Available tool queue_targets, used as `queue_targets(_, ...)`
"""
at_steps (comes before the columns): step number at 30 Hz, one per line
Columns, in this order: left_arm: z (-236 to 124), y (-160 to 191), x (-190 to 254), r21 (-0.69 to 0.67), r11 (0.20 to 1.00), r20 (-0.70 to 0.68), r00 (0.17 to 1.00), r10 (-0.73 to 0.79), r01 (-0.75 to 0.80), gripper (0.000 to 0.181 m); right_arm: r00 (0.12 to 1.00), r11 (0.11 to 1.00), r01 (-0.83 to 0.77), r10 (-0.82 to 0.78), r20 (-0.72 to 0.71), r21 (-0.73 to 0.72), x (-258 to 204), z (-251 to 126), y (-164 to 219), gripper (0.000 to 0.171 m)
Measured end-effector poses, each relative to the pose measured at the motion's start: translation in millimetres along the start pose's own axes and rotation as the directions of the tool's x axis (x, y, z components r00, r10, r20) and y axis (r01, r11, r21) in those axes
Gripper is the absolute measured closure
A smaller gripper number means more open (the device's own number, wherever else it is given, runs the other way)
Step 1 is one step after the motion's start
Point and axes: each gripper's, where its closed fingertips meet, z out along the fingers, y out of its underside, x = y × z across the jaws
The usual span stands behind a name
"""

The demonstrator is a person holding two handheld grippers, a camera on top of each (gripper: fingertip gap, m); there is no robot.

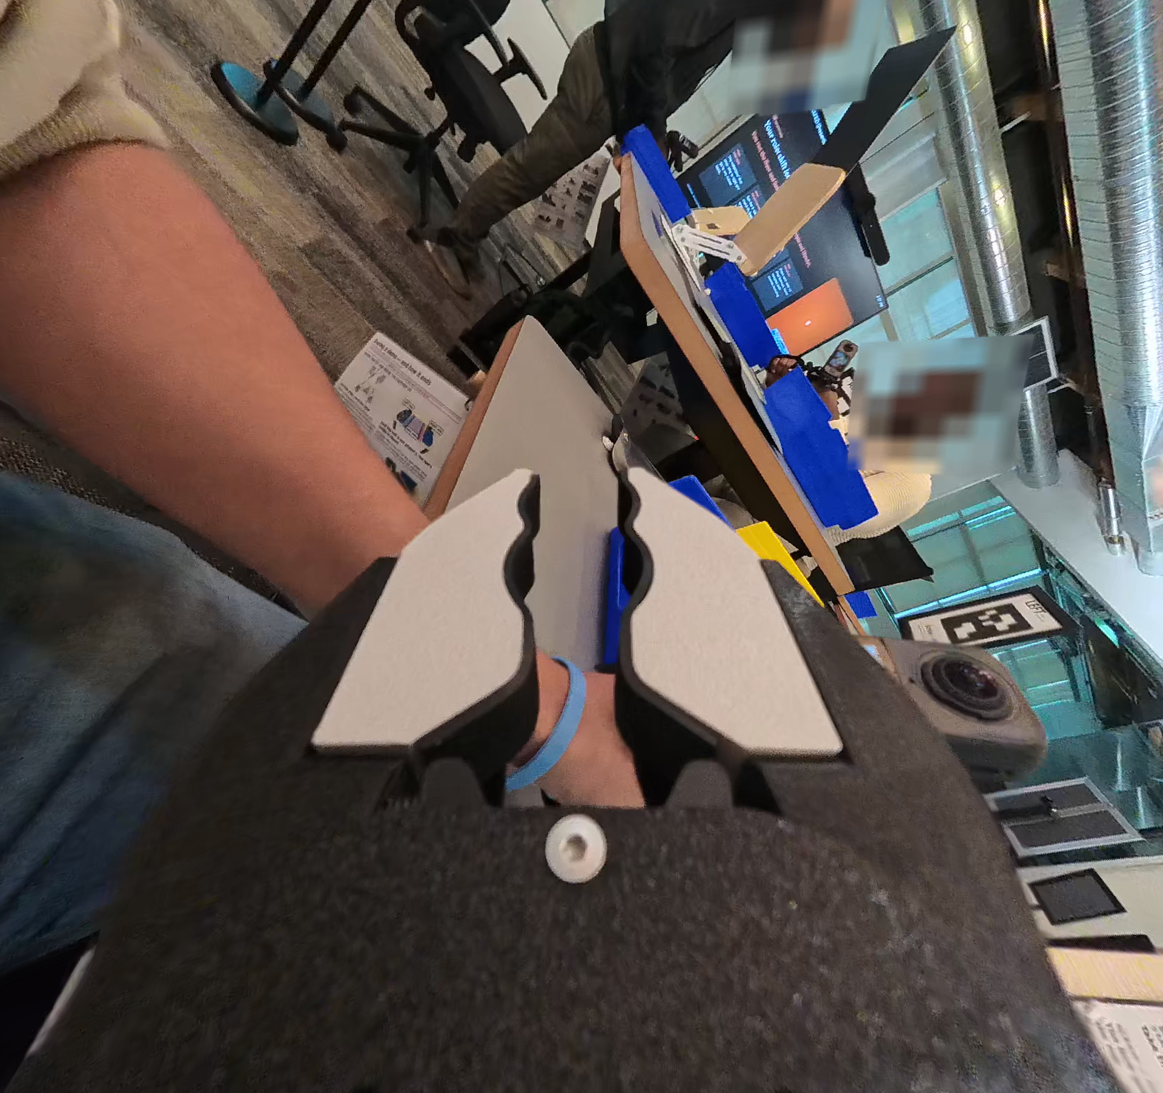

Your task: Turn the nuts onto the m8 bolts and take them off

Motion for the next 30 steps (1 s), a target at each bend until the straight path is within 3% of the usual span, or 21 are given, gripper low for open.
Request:
queue_targets(12, 1.1, -0.1, 3.7, 0.005, 1.000, -0.005, 1.000, 0.013, -0.013, 0.112, 1.000, 0.997, 0.020, -0.020, -0.010, -0.074, 3.3, 8.6, 15.4, 0.150)
queue_targets(21, 0.1, 1.4, 7.6, 0.001, 1.000, -0.012, 1.000, 0.017, -0.017, 0.112, 0.999, 0.999, 0.031, -0.032, -0.026, -0.041, -0.5, -13.1, -0.3, 0.153)
queue_targets(26, 0.2, 2.2, 8.6, -0.002, 1.000, -0.019, 1.000, 0.015, -0.015, 0.112, 0.982, 0.995, -0.089, 0.079, -0.169, -0.051, 25.5, -55.8, 21.8, 0.151)
queue_targets(28, -0.4, 1.0, 10.4, 0.005, 1.000, -0.032, 0.999, 0.018, -0.018, 0.114, 0.938, 0.977, -0.206, 0.180, -0.297, -0.059, 46.2, -84.2, 51.8, 0.154)
queue_targets(30, -1.0, -0.5, 14.6, 0.012, 1.000, -0.059, 0.998, 0.024, -0.024, 0.120, 0.838, 0.918, -0.381, 0.290, -0.462, -0.115, 70.5, -114.3, 104.5, 0.158)
